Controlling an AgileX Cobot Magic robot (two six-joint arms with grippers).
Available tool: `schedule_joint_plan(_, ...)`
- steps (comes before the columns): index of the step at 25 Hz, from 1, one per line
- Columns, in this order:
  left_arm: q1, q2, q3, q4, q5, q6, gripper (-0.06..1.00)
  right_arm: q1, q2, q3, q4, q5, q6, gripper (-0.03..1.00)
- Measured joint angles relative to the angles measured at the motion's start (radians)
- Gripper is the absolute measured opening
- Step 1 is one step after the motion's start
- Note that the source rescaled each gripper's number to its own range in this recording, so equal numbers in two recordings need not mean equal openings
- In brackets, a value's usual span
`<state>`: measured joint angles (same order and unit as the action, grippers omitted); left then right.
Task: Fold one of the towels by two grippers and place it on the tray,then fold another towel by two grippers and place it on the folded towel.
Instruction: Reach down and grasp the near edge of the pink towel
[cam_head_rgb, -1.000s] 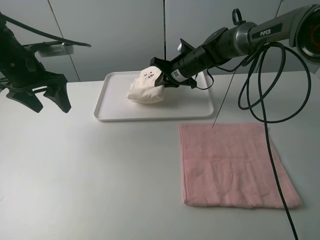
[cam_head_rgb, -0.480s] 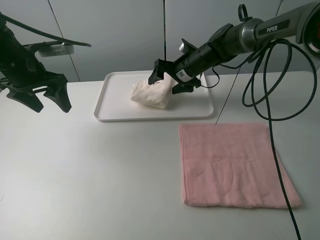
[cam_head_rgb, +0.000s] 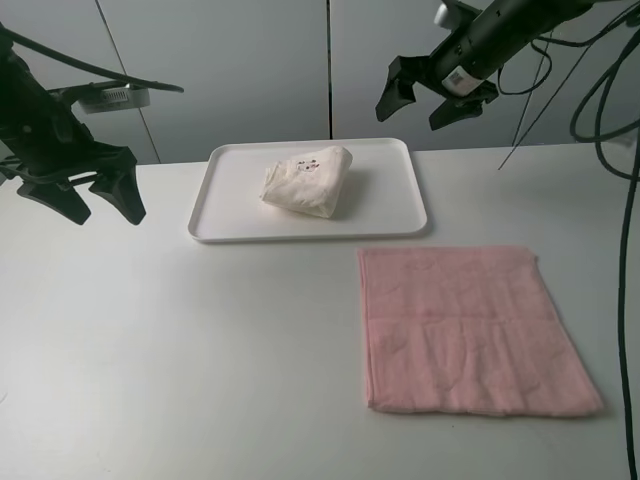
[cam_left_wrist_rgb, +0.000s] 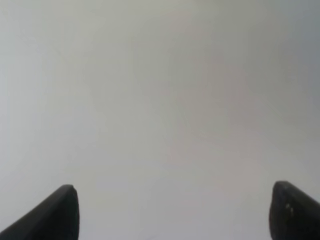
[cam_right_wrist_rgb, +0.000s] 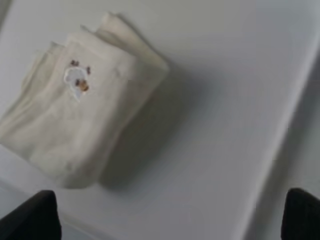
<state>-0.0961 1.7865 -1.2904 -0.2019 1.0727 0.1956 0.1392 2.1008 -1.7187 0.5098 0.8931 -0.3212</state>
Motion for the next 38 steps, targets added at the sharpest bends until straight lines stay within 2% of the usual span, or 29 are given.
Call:
schedule_joint_plan(3,-0.006,0.0,0.0,-0.02,-0.002,0.021,0.98,-0.067,-0.079,0.078,-0.038,-0.008,0.012,0.95)
schedule_joint_plan(7,-0.062,0.0,0.0,-0.015,-0.03,0.039,0.98,-0.144,-0.231,0.269,-0.077,-0.09,-0.012,0.95)
schedule_joint_plan(12,-0.157,0.014,0.0,-0.015,-0.073,0.069,0.98,-0.178,-0.434,0.493,-0.084,-0.139,-0.138,0.95)
schedule_joint_plan(18,-0.281,0.058,0.0,0.005,-0.082,0.128,0.98,-0.108,-0.592,0.589,-0.172,0.018,-0.36,0.95)
schedule_joint_plan(23,-0.417,0.064,0.0,0.055,-0.152,0.183,0.98,-0.013,-0.615,0.605,-0.316,0.244,-0.694,0.95)
schedule_joint_plan(26,-0.485,0.064,0.0,0.075,-0.18,0.239,0.98,0.02,-0.615,0.641,-0.34,0.311,-0.809,0.94)
schedule_joint_plan(31,-0.586,0.071,0.0,0.14,-0.198,0.272,0.98,0.027,-0.618,0.765,-0.342,0.326,-0.855,0.78)
schedule_joint_plan(33,-0.622,0.082,0.0,0.181,-0.201,0.276,0.98,0.027,-0.622,0.834,-0.342,0.326,-0.859,0.76)
schedule_joint_plan(35,-0.643,0.102,0.0,0.21,-0.202,0.278,0.98,0.027,-0.635,0.894,-0.342,0.324,-0.852,0.77)
schedule_joint_plan(38,-0.661,0.14,0.0,0.232,-0.204,0.278,0.98,0.027,-0.66,0.962,-0.342,0.273,-0.793,0.89)
